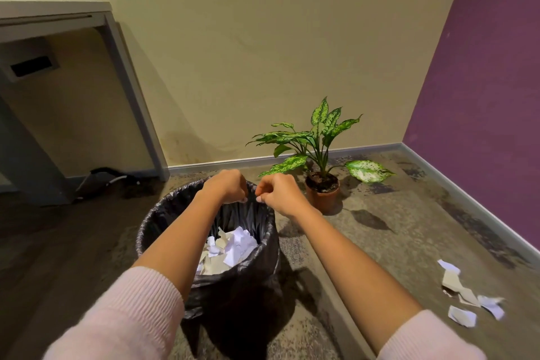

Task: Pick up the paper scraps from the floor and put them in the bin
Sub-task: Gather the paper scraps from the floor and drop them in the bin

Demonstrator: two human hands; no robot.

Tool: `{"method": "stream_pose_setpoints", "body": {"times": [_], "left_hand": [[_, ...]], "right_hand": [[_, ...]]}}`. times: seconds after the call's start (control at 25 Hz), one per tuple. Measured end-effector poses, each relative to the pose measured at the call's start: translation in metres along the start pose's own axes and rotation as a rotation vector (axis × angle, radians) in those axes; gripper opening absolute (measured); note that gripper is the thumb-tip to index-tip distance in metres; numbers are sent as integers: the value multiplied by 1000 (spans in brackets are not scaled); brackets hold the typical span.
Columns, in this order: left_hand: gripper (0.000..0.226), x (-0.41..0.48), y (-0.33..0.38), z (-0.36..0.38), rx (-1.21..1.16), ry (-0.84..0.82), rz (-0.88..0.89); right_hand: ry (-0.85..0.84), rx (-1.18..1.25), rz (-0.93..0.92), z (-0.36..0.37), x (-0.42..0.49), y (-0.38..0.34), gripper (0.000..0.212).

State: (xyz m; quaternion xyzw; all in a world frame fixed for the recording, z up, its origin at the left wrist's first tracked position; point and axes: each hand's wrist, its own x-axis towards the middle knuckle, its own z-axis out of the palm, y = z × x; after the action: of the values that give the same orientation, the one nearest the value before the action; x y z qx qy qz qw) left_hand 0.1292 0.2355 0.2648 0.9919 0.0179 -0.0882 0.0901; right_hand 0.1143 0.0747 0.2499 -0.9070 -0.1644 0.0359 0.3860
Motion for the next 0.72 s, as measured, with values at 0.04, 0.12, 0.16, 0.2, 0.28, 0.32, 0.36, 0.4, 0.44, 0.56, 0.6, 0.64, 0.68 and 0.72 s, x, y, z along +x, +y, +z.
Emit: {"method": "stream_pose_setpoints", "body": {"times": [0.04,0.12,0.16,0.2,0.28,0.32,0.36,0.4,0.44,0.56,0.6,0.64,0.68,0.72], "left_hand": [[25,-2,11,0,-24,35,14],[22,-6,38,4,-57,91,56],[21,-6,54,8,-65,102,85],[21,-6,71,14,-68,99,119],[25,-7,104,29,-63,62,192],[24,-7,123,40,-62,39,227],[21,-8,139,52,-64,15,255],[19,-9,155,65,-70,-13,273],[18,-11,169,78,-78,-41,284],[17,-11,204,120,-84,-124,314],[18,-11,214,136,-85,-150,323],[19,-11,223,151,-87,-176,330],[21,-11,231,166,-87,-203,340],[24,-11,238,182,-85,-231,353]], "right_hand": [[25,5,15,-8,-4,6,13],[70,-24,49,-23,-13,22,15],[88,-39,76,-31,-19,32,16],[101,-48,108,-39,-26,46,15],[121,-67,173,-49,-42,72,14],[128,-86,207,-54,-52,88,13],[128,-105,240,-58,-62,102,14],[125,-120,273,-63,-71,117,14],[115,-131,308,-67,-81,130,13],[85,-186,388,-81,-108,168,13],[83,-201,417,-84,-118,181,13],[81,-207,444,-86,-128,194,14],[82,-202,472,-86,-138,208,16],[83,-194,500,-86,-147,222,17]]}}
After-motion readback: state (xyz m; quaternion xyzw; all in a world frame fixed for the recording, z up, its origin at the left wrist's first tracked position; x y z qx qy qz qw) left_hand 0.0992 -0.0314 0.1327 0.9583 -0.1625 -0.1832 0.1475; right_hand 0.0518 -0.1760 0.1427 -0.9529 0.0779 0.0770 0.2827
